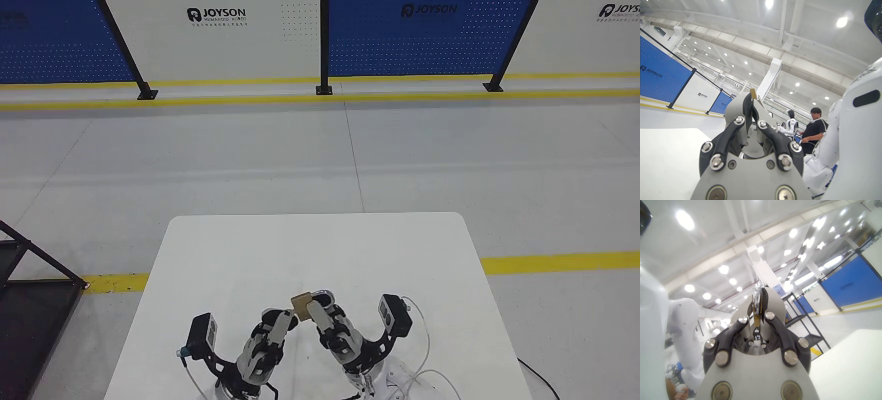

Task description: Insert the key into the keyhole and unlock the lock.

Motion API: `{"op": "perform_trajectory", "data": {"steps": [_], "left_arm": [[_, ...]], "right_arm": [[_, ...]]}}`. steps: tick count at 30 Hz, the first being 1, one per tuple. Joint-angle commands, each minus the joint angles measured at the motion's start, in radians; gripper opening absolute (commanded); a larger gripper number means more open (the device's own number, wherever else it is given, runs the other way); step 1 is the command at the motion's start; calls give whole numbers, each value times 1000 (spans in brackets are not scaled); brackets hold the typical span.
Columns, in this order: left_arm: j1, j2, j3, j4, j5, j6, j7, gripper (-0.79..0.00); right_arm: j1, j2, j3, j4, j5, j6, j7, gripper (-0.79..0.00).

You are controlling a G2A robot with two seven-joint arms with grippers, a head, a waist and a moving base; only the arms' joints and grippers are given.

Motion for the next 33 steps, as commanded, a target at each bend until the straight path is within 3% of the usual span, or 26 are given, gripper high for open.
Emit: {"op": "perform_trajectory", "data": {"steps": [1,24,33], "left_arm": [[1,0,0,0,13,9,6,-785],[20,-3,20,-2,338,260,206,-785],[35,-1,18,-11,467,440,252,-785]], "right_arm": [[-2,0,1,-4,-3,0,8,-785],[-34,6,36,-40,5,32,81,-785],[-42,6,41,-51,4,46,101,-785]]}}
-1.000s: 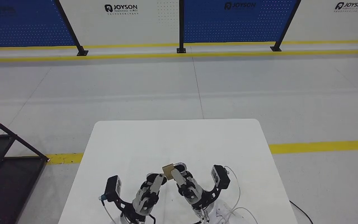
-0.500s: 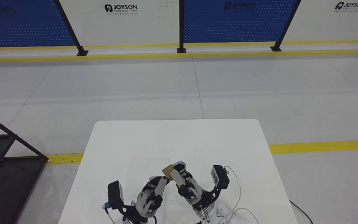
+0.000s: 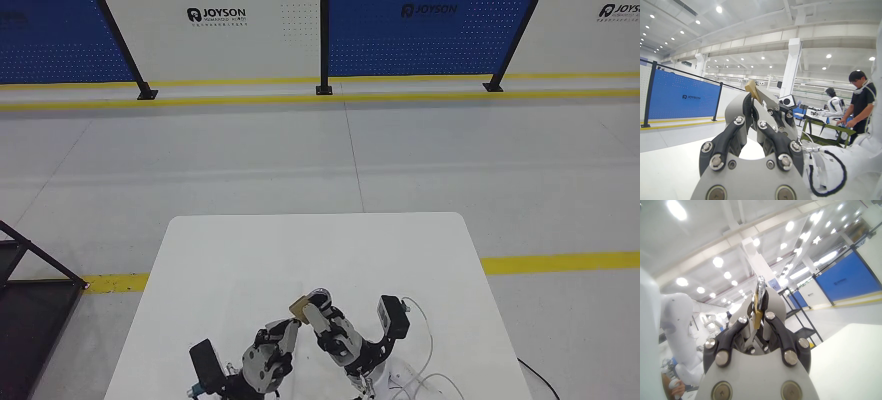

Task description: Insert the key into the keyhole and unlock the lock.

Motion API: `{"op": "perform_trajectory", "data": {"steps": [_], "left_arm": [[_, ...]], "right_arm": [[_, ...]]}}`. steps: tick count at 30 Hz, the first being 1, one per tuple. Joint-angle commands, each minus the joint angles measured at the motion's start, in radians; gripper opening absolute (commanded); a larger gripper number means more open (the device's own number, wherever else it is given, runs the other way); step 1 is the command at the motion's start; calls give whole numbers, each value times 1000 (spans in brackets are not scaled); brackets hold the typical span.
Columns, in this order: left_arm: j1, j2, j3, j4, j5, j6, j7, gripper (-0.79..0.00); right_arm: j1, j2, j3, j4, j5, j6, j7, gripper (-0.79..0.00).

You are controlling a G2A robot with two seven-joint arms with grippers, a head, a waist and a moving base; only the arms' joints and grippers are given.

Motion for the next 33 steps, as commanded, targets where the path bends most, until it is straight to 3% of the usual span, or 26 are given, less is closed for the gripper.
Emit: {"op": "perform_trajectory", "data": {"steps": [1,24,33], "left_arm": [[3,0,2,-2,35,48,10,-785],[25,4,-7,-44,291,495,29,-785],[33,9,-26,-66,401,603,-20,-785]], "right_arm": [[-1,0,0,0,1,2,4,-785],[-10,2,7,-14,7,10,37,-785],[-10,2,11,-16,16,6,43,-785]]}}
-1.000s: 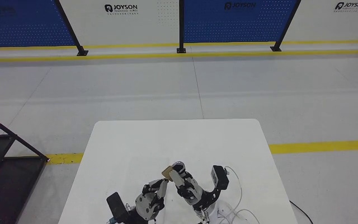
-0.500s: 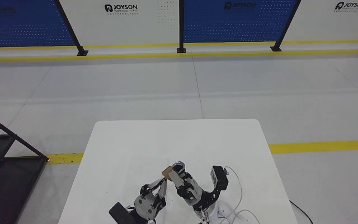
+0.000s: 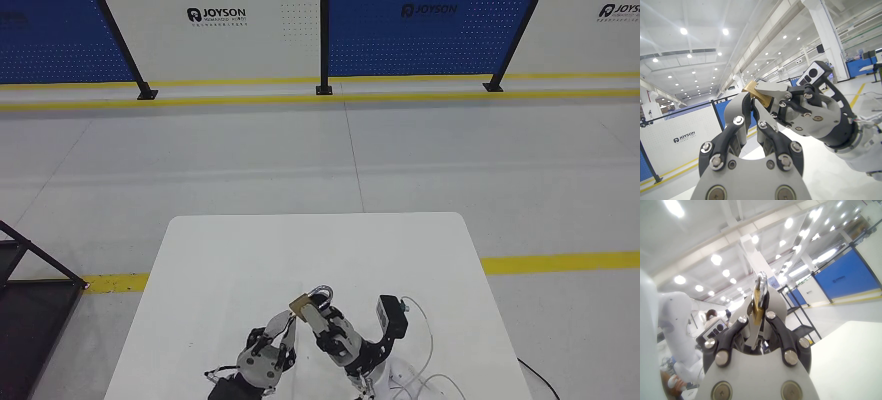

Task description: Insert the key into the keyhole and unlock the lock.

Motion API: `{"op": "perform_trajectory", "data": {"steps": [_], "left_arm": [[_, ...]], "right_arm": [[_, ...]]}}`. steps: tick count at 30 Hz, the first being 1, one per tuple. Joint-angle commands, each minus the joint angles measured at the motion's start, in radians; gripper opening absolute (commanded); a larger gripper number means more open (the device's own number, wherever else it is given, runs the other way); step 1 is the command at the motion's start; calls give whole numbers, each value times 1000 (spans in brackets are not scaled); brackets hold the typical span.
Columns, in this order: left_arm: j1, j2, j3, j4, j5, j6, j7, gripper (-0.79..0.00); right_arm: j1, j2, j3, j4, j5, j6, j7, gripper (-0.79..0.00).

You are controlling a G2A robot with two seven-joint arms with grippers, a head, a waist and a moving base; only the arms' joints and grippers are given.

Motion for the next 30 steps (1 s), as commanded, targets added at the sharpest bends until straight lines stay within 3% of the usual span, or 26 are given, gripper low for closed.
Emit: {"op": "perform_trajectory", "data": {"steps": [1,13,14,15,18,22,27,30], "left_arm": [[2,1,-7,-6,24,25,-9,-785],[7,5,-16,-12,106,126,-33,-785],[9,5,-13,-9,98,120,-36,-446],[10,5,-12,-11,85,112,-39,0],[25,9,-14,-22,19,40,-46,0],[74,24,-72,-66,-105,-144,-84,0],[194,55,-250,-125,-311,-429,-132,0],[278,74,-404,-133,-436,-603,-171,0]], "right_arm": [[-1,0,2,-1,2,-1,0,-785],[-3,1,6,-4,9,-5,9,-785],[-3,1,6,-4,8,-4,9,-785],[-3,1,7,-4,8,-3,9,-785],[-3,1,19,-4,0,15,2,-785],[-11,3,40,-7,-37,60,-21,-785],[2,6,42,29,-26,101,71,-785],[43,4,8,73,37,134,268,-785]]}}
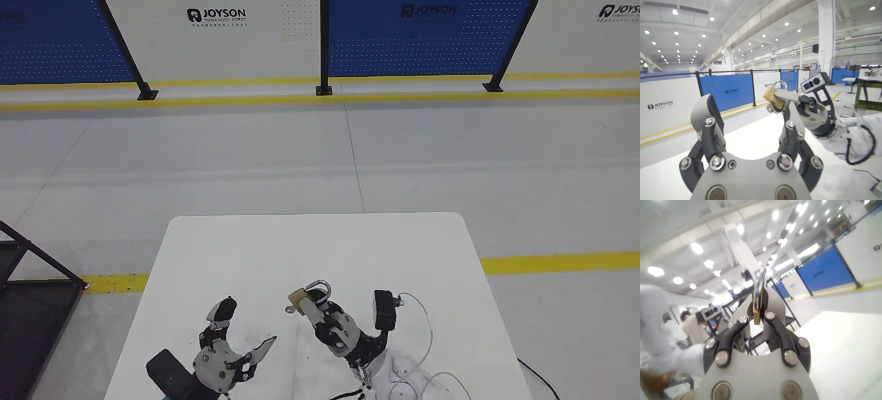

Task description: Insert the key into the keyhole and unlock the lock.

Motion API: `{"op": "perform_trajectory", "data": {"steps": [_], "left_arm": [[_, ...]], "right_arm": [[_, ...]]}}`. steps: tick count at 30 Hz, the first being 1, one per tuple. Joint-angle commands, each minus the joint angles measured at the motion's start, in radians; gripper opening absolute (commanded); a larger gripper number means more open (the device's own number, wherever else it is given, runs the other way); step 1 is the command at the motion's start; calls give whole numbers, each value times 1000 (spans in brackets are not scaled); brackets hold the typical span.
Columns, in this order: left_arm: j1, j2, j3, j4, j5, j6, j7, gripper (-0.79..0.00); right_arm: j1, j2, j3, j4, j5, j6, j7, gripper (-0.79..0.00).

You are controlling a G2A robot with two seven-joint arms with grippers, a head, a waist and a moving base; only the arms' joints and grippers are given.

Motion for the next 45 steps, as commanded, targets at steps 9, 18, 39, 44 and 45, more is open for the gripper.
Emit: {"op": "perform_trajectory", "data": {"steps": [9,18,39,44,45], "left_arm": [[49,13,-305,104,-240,-194,-96,0],[49,13,-305,104,-240,-194,-96,0],[26,11,-275,91,-221,-184,-138,0],[8,6,-217,64,-172,-160,-167,0],[3,5,-203,59,-164,-157,-172,0]], "right_arm": [[185,-44,-197,133,208,241,627,-785],[274,-82,-283,260,253,364,757,-785],[178,-14,-136,25,29,518,677,0],[-6,55,25,-261,-136,496,662,0],[-53,69,62,-321,-169,479,662,0]]}}
